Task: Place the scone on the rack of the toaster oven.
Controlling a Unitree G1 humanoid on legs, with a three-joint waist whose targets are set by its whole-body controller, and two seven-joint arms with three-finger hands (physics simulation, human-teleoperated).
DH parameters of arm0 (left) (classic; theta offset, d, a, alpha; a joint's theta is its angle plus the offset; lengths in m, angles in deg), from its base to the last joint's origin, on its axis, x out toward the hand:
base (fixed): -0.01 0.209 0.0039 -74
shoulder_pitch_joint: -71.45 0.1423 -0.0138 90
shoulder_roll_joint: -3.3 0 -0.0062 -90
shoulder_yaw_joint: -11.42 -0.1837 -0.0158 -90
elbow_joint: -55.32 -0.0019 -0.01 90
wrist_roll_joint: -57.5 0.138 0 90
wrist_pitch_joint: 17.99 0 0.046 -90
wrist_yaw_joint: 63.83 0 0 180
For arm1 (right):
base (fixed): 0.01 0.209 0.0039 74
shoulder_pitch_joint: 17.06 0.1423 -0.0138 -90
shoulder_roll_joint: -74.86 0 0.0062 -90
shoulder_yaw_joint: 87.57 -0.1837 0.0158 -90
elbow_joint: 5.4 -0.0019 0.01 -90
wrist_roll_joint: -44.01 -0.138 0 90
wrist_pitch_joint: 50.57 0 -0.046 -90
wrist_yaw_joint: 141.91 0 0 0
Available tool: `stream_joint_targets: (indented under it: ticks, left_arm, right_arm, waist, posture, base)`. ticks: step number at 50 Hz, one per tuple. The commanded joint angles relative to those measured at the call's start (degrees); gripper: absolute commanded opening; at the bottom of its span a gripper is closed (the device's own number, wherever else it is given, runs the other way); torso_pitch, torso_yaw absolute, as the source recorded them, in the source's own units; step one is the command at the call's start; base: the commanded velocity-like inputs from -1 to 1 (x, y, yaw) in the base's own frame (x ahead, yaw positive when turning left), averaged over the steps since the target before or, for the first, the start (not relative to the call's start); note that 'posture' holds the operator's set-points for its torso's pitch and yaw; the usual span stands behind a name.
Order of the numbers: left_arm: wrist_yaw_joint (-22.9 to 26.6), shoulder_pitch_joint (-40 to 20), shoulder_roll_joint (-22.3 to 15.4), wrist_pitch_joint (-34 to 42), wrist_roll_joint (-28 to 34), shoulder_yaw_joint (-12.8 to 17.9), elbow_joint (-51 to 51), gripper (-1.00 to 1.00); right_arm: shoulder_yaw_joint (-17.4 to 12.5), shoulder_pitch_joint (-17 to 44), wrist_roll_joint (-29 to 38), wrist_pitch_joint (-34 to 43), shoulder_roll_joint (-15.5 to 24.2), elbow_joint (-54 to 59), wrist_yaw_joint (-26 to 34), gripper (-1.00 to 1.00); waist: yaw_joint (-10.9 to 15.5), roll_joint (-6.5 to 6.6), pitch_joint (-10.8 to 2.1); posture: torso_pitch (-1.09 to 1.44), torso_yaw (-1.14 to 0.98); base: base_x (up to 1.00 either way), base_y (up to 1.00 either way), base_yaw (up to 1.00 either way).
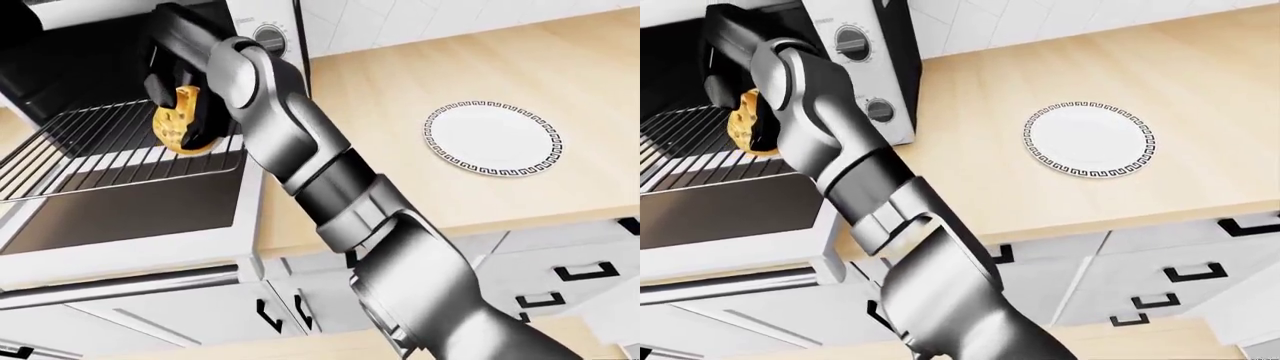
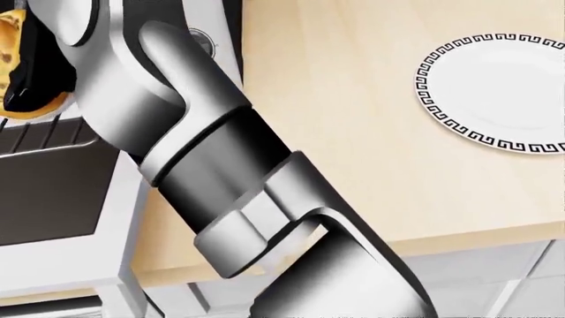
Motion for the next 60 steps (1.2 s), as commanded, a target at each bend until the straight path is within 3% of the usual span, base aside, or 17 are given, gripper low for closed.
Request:
stream_joint_targets:
  ticks: [1, 24, 38, 39, 40, 41, 60]
  left_arm:
    - [0.1, -0.8, -1.0, -1.3, 0.9, 1.5, -0.4, 1.0]
    - [0.5, 0.5, -1.0, -1.5, 0.8, 2.7, -0.4, 1.0]
    - [0.1, 0.3, -1.8, -1.7, 0.0, 2.8, -0.4, 1.0]
    - [0.0, 0.4, -1.9, -1.8, -0.1, 2.8, -0.4, 1.0]
    - [0.0, 0.5, -1.9, -1.8, 0.0, 2.7, -0.3, 1.0]
    - [0.0, 0.5, -1.9, -1.9, -0.1, 2.8, -0.3, 1.0]
    - [0.2, 1.5, -2.7, -2.6, -0.6, 3.4, -0.5, 1.0]
  right_arm:
    - [-0.5, 2.5, 0.1, -2.1, 0.2, -1.1, -1.8, -0.98]
    - [-0.9, 4.6, -2.3, -5.6, -2.5, 5.5, -6.3, -0.98]
    - [-2.0, 7.6, -4.2, -6.1, -1.4, 8.4, -8.5, -0.99]
    - [-2.1, 7.8, -4.4, -6.2, -1.3, 8.6, -8.8, -0.95]
    - [-2.1, 7.9, -4.5, -6.3, -1.2, 8.8, -9.1, 0.84]
    - [-2.1, 7.9, -4.6, -6.3, -1.2, 8.9, -9.2, 1.0]
    - [-2.4, 8.0, -6.1, -5.4, -0.2, 7.5, -9.3, 1.0]
  waist:
    - [0.0, 0.47, -1.4]
    - [0.1, 0.66, -1.49]
    - [0.2, 0.42, -1.38]
    - [0.2, 0.4, -1.36]
    - [0.2, 0.38, -1.35]
    - [0.2, 0.37, -1.34]
    - [0.3, 0.31, -1.29]
  posture:
    - [0.0, 0.0]
    - [0.0, 0.0]
    - [0.0, 0.0]
    - [0.0, 0.0]
    - [0.0, 0.0]
    - [0.0, 0.0]
    - [0.0, 0.0]
  base:
    - [0.0, 0.0, 0.0]
    - [0.0, 0.0, 0.0]
    - [0.0, 0.0, 0.0]
    - [0.0, 0.0, 0.0]
    - [0.0, 0.0, 0.0]
    - [0.0, 0.0, 0.0]
    - [0.0, 0.0, 0.0]
